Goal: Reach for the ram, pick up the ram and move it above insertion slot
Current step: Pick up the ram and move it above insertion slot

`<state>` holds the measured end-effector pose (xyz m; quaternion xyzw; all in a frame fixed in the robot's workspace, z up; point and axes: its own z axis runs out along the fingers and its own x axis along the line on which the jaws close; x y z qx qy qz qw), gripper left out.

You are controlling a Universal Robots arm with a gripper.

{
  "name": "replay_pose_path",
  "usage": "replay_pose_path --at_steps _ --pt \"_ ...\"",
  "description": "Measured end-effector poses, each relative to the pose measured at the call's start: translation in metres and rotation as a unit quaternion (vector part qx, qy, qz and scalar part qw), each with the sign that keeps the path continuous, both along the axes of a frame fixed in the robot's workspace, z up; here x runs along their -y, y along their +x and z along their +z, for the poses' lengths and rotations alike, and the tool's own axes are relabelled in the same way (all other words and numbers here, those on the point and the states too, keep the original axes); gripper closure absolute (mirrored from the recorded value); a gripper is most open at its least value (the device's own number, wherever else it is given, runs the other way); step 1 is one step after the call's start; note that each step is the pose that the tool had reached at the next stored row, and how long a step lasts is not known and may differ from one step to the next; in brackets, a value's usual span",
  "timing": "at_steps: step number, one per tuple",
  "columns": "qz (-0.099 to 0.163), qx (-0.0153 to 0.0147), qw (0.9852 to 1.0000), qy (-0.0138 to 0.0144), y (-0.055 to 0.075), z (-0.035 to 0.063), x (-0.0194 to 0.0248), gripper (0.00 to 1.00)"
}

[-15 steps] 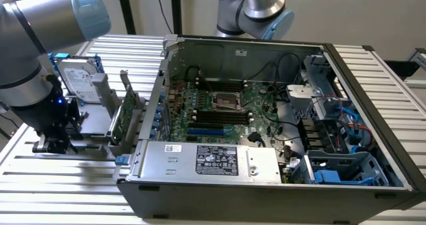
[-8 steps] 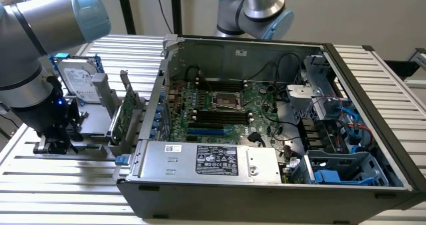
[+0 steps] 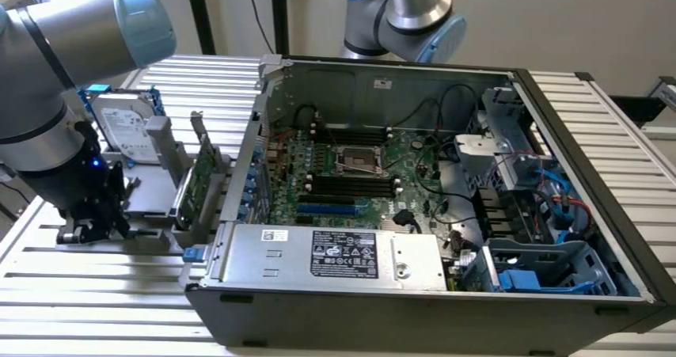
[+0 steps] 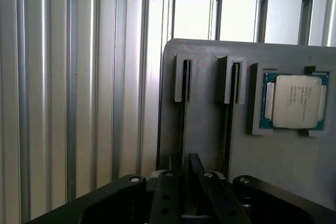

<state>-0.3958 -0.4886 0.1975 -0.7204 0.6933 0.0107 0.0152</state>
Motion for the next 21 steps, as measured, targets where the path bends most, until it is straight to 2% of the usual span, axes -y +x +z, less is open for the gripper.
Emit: replay_pose_path --at_steps 2,3,14,17,21 --pt "0.000 0.0000 1.0000 -0.0001 0.000 0.0000 0.0000 0.82" --pt "0.000 0.0000 1.0000 0.0000 0.000 0.0000 0.0000 0.87" --pt "0.000 0.0001 1.0000 0.0001 0.000 0.0010 0.0000 0.87" --pt "0.000 0.0001 1.0000 0.0001 0.000 0.0068 0.0000 0.87" --pt "0.000 0.0000 1.0000 0.0000 0.000 0.0205 0.0000 0.87"
